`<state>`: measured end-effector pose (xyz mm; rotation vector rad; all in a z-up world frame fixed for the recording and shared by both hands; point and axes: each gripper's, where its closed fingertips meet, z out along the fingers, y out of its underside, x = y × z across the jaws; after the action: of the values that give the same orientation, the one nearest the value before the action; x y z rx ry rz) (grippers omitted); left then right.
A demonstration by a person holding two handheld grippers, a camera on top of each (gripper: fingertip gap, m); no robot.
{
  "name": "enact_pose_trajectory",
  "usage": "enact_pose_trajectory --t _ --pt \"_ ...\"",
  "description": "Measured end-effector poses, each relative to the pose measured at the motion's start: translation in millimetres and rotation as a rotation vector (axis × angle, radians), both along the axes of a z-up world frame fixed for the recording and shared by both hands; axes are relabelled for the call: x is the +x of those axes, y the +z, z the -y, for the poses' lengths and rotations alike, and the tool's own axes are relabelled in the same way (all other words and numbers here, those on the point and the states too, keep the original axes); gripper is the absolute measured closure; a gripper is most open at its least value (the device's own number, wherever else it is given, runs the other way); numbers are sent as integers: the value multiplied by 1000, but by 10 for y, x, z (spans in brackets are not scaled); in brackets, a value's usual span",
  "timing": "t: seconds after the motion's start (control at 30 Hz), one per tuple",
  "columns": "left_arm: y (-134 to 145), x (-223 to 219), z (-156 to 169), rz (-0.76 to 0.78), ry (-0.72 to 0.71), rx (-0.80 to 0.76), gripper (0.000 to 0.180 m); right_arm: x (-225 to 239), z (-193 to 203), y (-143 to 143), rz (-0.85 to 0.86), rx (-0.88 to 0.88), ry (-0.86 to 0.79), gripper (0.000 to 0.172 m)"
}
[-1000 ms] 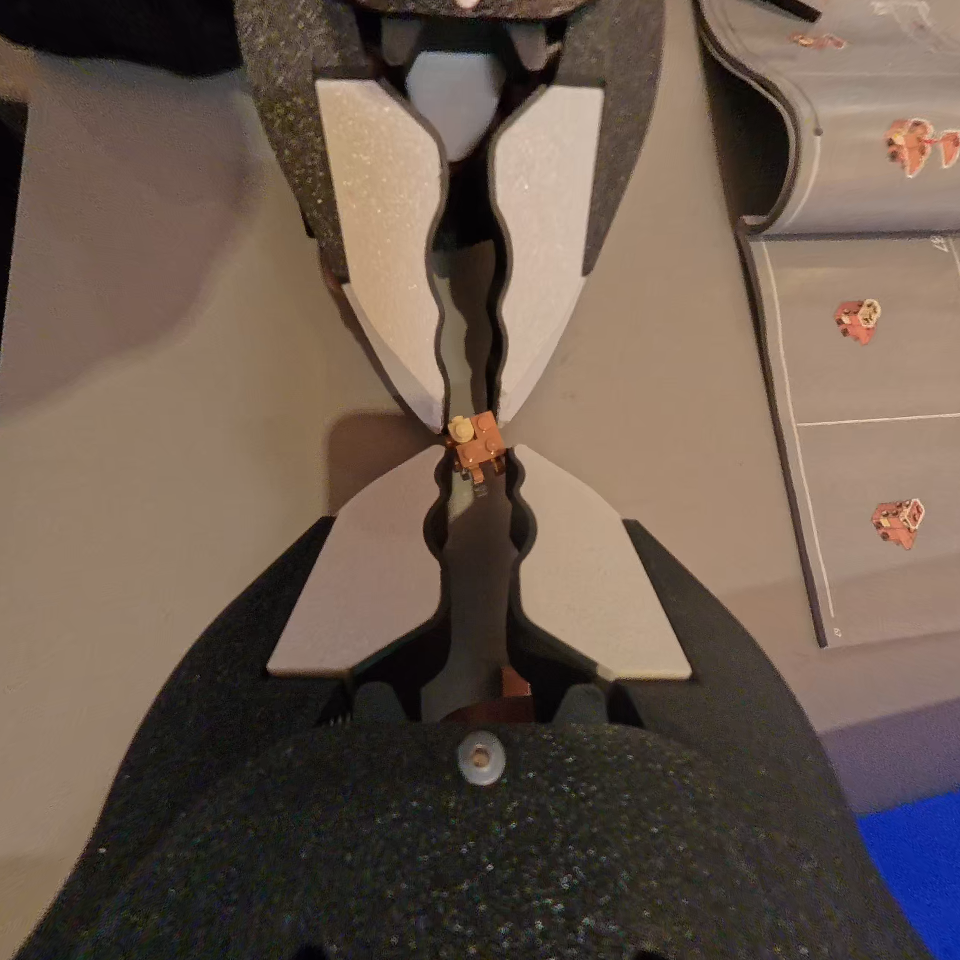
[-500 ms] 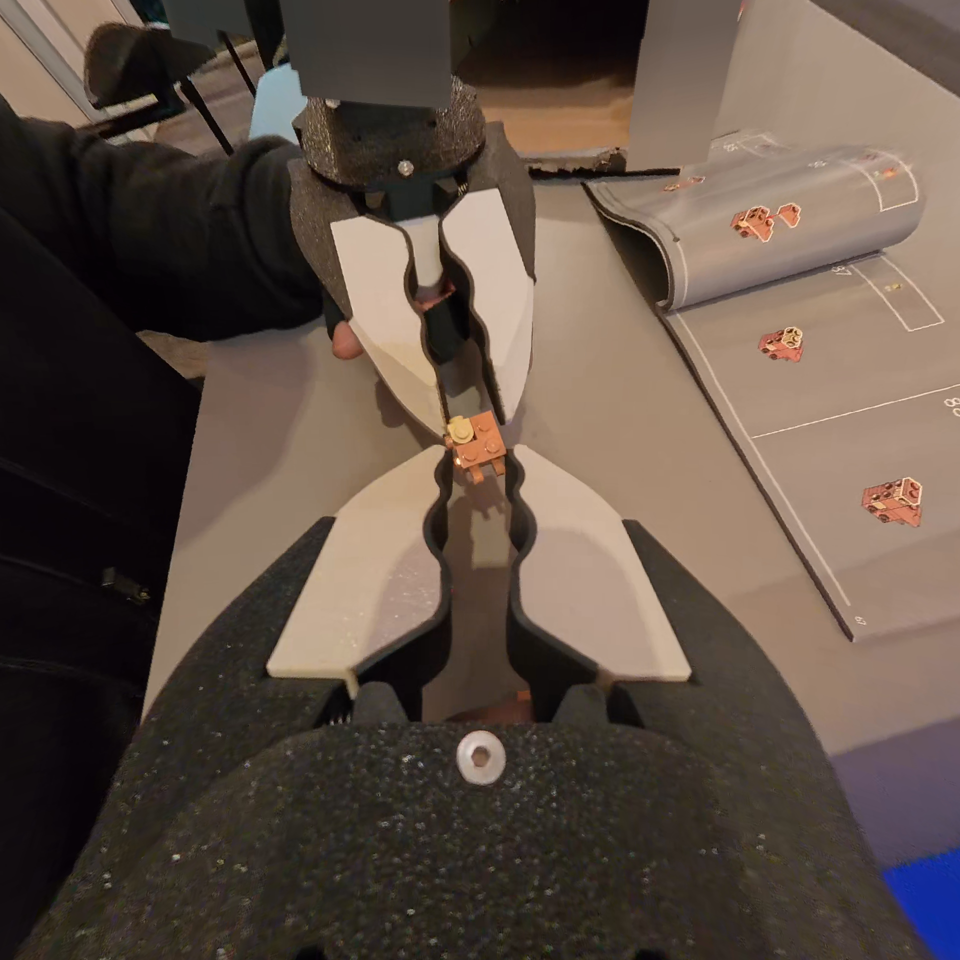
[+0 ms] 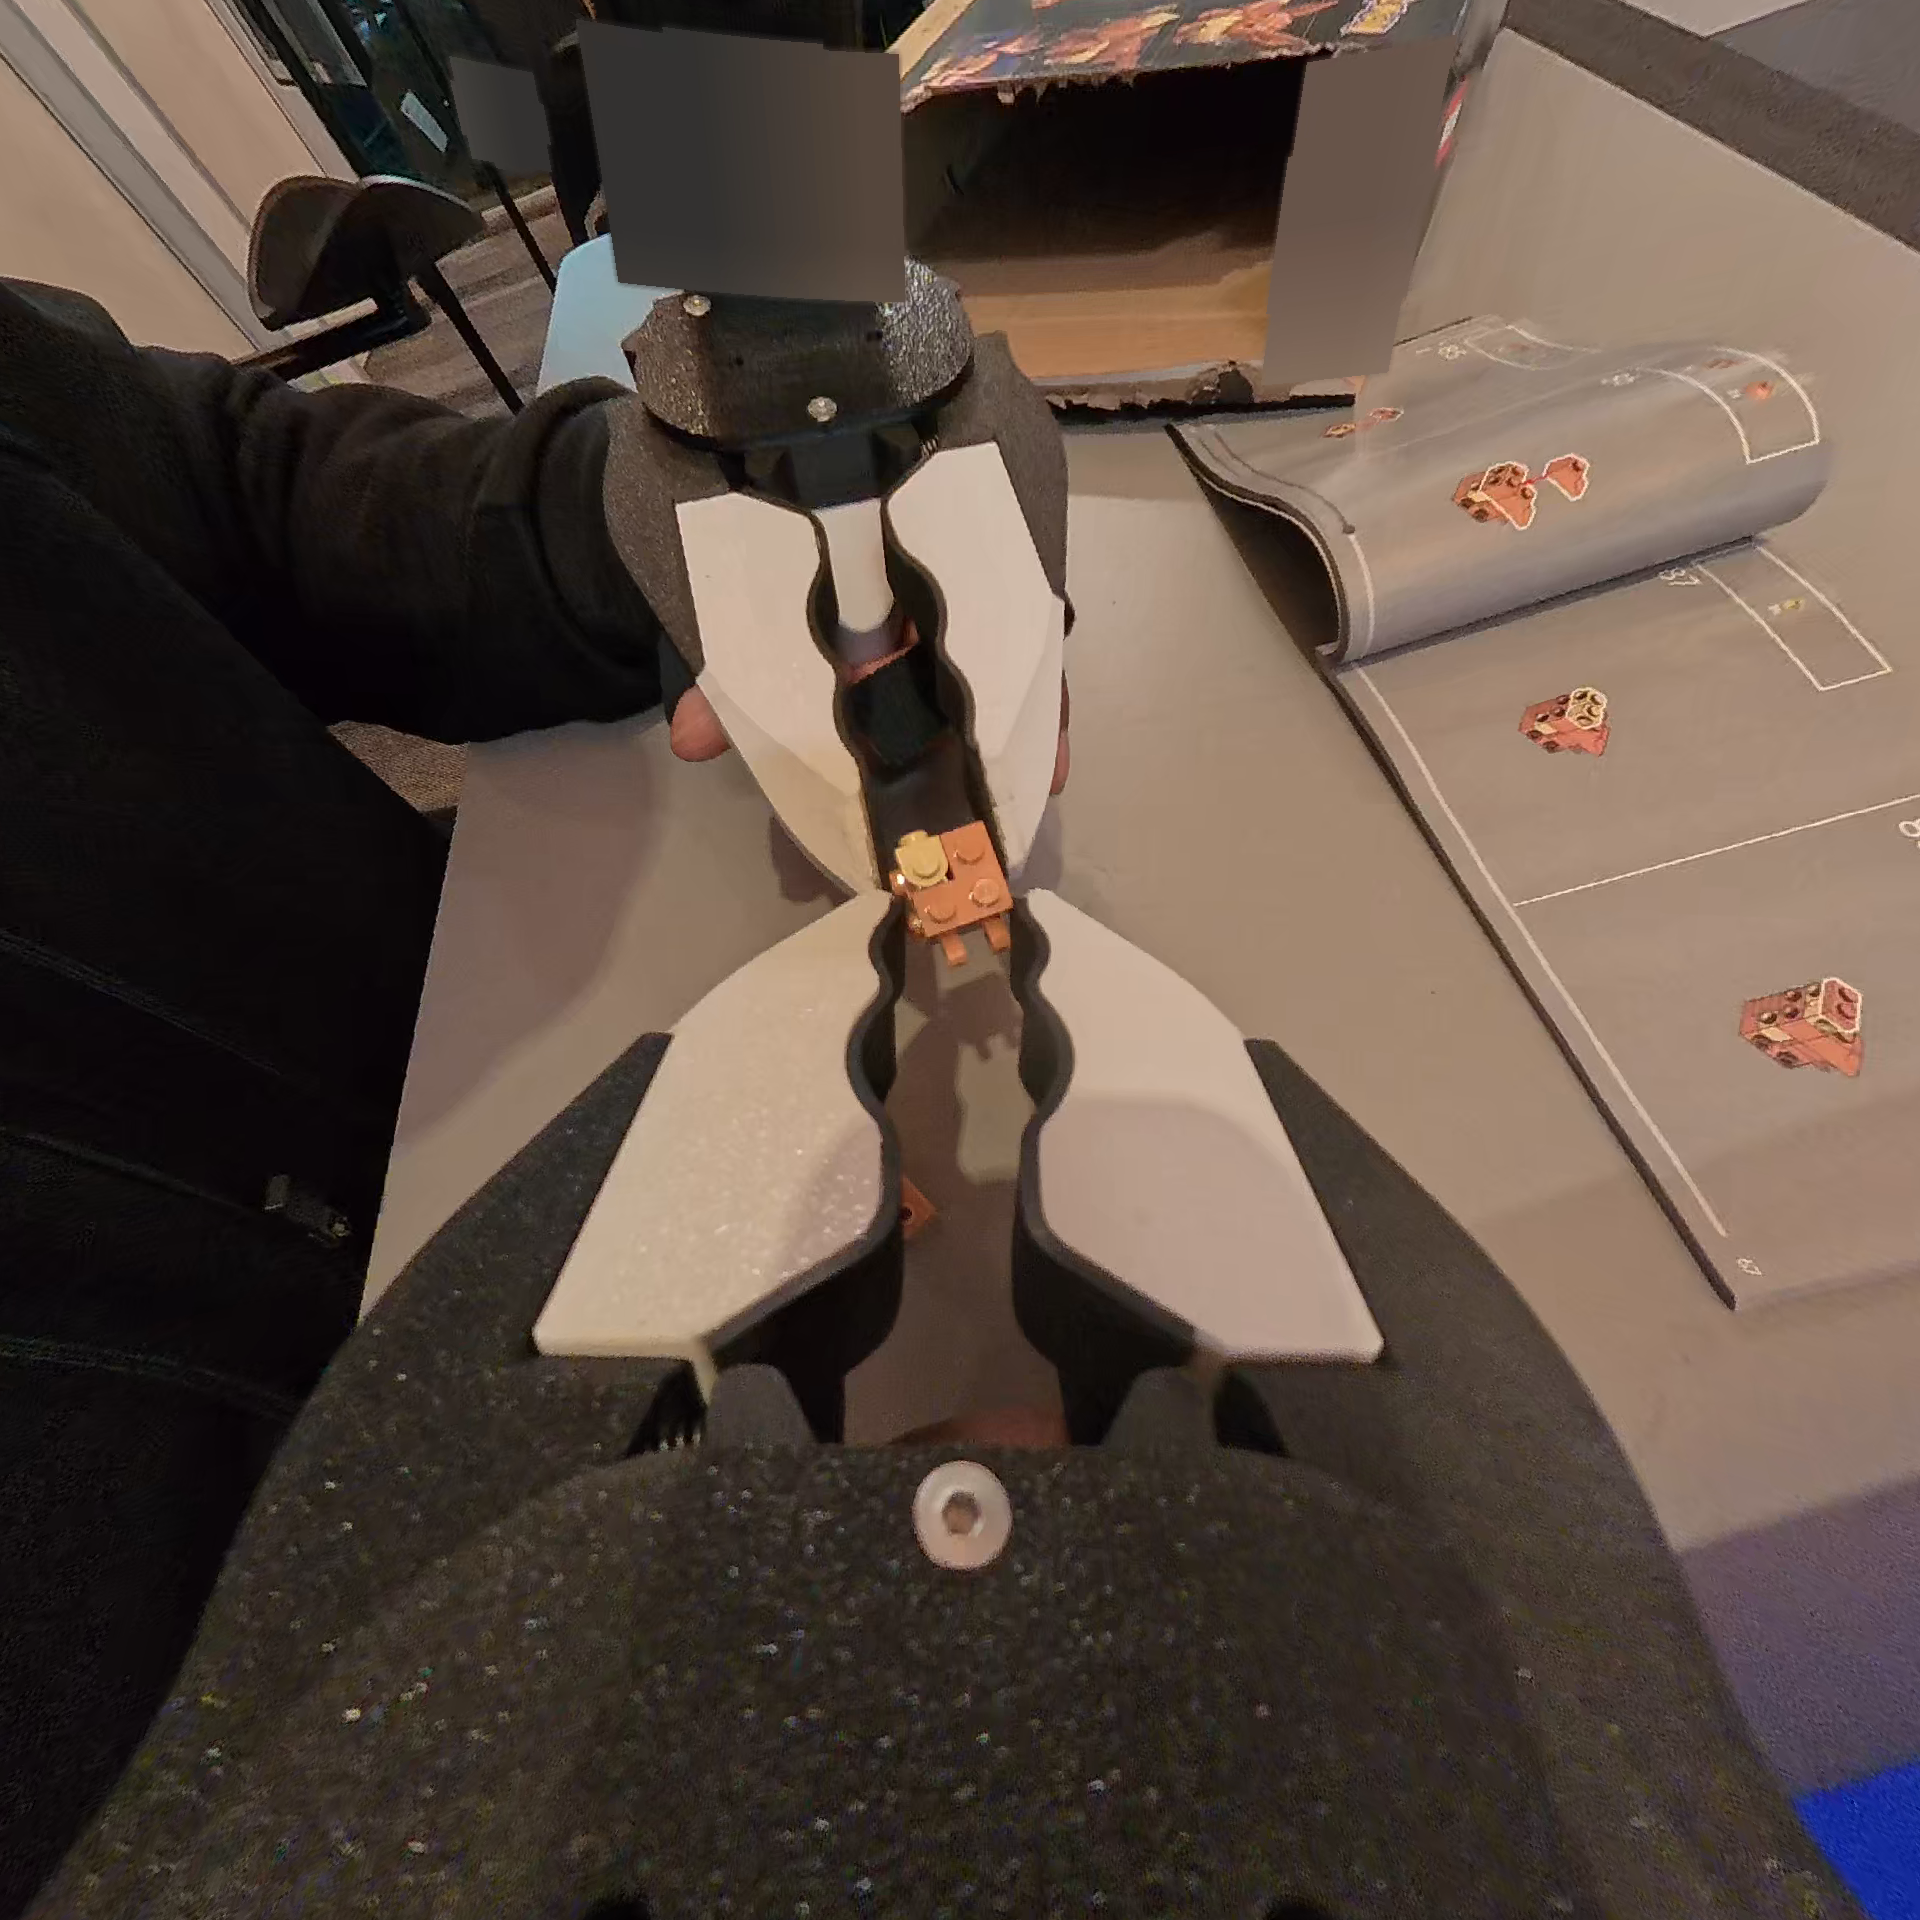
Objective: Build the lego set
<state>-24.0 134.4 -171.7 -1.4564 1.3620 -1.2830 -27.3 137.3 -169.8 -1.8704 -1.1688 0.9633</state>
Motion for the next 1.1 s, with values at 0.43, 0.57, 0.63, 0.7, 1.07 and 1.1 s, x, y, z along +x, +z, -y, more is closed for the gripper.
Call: enact_pose_trajectory --t 0.43,0.57,0.63,0.7,1.07,1.1 --pt "52 4 25 39 -16 -2 163 20 23 54 13 37 12 152" --pt "-6 -31 -40 -10 12 38 163 219 86 -65 192 145 60 152" --pt "-35 -41 -90 -37 41 74 163 298 163 -174 284 140 84 155" --pt "-61 -41 -117 -57 62 97 163 347 230 -287 363 100 76 156" --pt "-415 -130 67 -278 -43 163 163 346 531 -761 470 -97 -212 149" --pt "-446 -139 82 -299 -50 163 163 324 518 -760 451 -109 -248 148"
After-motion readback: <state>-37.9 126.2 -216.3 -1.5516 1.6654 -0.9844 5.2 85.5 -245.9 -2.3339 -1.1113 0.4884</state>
